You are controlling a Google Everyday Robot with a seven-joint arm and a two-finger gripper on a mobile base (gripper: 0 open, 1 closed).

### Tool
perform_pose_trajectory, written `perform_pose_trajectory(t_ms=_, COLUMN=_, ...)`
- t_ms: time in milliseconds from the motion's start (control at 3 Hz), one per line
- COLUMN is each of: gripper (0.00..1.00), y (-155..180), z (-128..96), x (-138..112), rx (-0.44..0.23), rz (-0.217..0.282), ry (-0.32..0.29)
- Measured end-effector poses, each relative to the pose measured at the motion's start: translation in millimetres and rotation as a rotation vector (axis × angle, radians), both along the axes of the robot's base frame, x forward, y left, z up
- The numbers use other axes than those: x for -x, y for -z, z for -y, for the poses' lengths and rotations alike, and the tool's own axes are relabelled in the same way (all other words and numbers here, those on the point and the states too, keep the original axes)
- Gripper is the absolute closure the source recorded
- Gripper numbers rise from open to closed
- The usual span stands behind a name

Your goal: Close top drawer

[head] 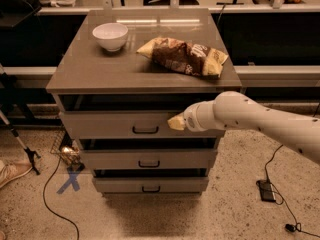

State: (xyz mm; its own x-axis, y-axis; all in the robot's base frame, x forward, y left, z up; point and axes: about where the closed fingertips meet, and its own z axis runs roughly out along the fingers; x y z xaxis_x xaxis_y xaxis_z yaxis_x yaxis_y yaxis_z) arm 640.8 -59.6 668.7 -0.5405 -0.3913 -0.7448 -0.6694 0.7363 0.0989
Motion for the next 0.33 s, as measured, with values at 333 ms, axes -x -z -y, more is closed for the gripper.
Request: perform_pose_trajectory(t_ms=333, gripper=1.00, y=0.0, z=0.0, x=0.0, rx=0.000, rz=0.000, ry=0.000)
